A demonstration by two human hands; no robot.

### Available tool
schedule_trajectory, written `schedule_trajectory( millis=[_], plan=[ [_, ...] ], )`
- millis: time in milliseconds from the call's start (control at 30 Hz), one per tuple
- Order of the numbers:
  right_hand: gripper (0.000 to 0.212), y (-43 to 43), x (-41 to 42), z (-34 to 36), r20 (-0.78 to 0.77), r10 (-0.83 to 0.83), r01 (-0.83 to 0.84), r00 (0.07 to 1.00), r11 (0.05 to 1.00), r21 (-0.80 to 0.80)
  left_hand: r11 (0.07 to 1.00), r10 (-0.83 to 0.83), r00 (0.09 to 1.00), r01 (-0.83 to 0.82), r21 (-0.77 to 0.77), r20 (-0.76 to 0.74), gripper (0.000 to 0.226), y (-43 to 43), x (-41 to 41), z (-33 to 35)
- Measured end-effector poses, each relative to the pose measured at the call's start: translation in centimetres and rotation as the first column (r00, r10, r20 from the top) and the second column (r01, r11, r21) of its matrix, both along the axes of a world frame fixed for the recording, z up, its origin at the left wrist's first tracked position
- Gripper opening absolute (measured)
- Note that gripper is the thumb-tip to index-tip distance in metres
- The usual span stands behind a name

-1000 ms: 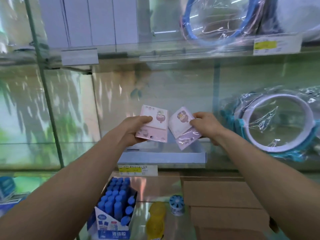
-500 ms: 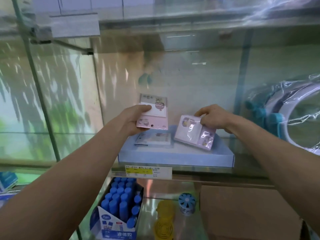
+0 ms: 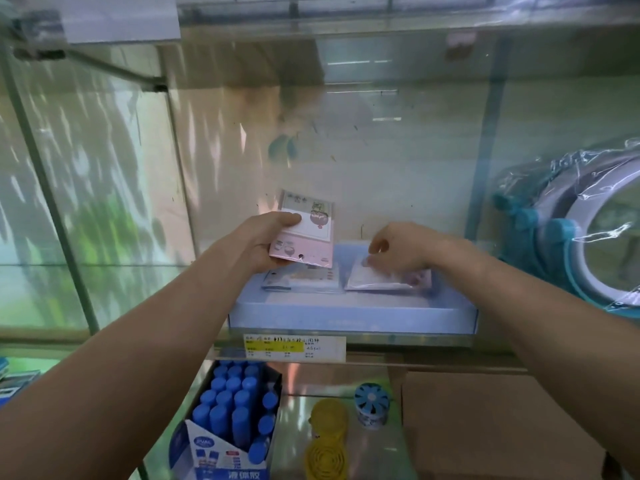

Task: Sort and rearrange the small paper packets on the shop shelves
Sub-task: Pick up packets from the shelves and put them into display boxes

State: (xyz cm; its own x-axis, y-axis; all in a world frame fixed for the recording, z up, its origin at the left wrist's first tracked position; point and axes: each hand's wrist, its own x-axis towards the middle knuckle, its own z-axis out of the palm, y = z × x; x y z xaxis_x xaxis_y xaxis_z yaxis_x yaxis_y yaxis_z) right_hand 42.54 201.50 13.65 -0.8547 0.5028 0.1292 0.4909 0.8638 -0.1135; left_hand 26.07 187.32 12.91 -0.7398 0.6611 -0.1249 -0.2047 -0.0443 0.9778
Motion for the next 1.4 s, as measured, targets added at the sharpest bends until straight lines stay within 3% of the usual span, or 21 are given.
schedule_trajectory(
  millis=[100, 167, 400, 633, 700, 767, 867, 933, 967, 1200, 1267, 1400],
  plan=[
    [0.057, -1.0, 0.0, -0.5, 0.229, 0.011, -0.006, 0.973, 1.000, -0.020, 1.000, 0.005, 1.000, -0.005, -0.013, -0.009, 0.020, -0.3, -0.1, 0.1],
    [0.059, -1.0, 0.1, -0.7, 0.305, 0.023, -0.012, 0.952, 0.999, -0.039, 1.000, 0.003, 1.000, -0.003, -0.020, -0.010, 0.027, -0.6, -0.1, 0.1],
    [0.043, -0.4, -0.5, -1.0, 0.330, 0.018, -0.001, 0.944, 0.999, -0.050, 0.999, 0.018, 0.999, -0.019, -0.046, -0.037, 0.020, -1.6, 0.3, 0.3],
    [0.045, -0.8, -0.1, -1.0, 0.288, -0.024, 0.046, 0.957, 0.997, -0.069, 0.996, 0.028, 0.998, -0.033, -0.085, -0.065, 0.004, -2.7, 0.9, 0.5],
    [0.047, -0.7, 0.2, -0.2, 0.181, 0.014, 0.016, 0.983, 0.986, -0.165, 0.995, 0.015, 0.997, -0.023, -0.093, -0.079, 0.005, -3.0, 0.8, 0.7],
    [0.041, -0.7, 0.6, 0.8, -0.085, 0.002, -0.032, 0.996, 0.936, -0.352, 0.997, -0.012, 0.998, 0.007, -0.079, -0.067, 0.009, -3.3, 0.8, 0.9],
    [0.034, -1.6, 0.7, 1.5, -0.356, -0.138, -0.173, 0.924, 0.679, -0.713, 0.997, -0.068, 0.997, 0.067, -0.043, -0.032, 0.007, -3.1, 1.6, 1.1],
    [0.030, -2.5, 0.3, 1.4, -0.369, -0.147, -0.239, 0.918, 0.538, -0.808, 0.995, -0.097, 0.995, 0.096, -0.032, -0.030, 0.007, -2.5, 2.3, 1.1],
    [0.027, -2.9, 0.1, 1.3, -0.373, -0.136, -0.254, 0.918, 0.521, -0.815, 0.994, -0.109, 0.993, 0.108, -0.031, -0.034, 0.008, -2.2, 2.6, 1.1],
    [0.021, -2.7, 0.3, 1.2, -0.488, -0.227, -0.290, 0.843, 0.573, -0.766, 0.982, -0.169, 0.980, 0.158, -0.104, -0.108, 0.015, -2.1, 3.4, 1.3],
    [0.025, -2.7, 0.6, 1.3, -0.472, -0.236, -0.285, 0.849, 0.549, -0.786, 0.973, -0.173, 0.966, 0.138, -0.185, -0.192, 0.012, -2.2, 3.7, 1.5],
    [0.009, -3.8, 0.7, 0.8, -0.370, -0.196, -0.232, 0.908, 0.498, -0.835, 0.949, -0.104, 0.874, -0.056, -0.310, -0.475, 0.015, -2.6, 3.9, 1.9]
  ],
)
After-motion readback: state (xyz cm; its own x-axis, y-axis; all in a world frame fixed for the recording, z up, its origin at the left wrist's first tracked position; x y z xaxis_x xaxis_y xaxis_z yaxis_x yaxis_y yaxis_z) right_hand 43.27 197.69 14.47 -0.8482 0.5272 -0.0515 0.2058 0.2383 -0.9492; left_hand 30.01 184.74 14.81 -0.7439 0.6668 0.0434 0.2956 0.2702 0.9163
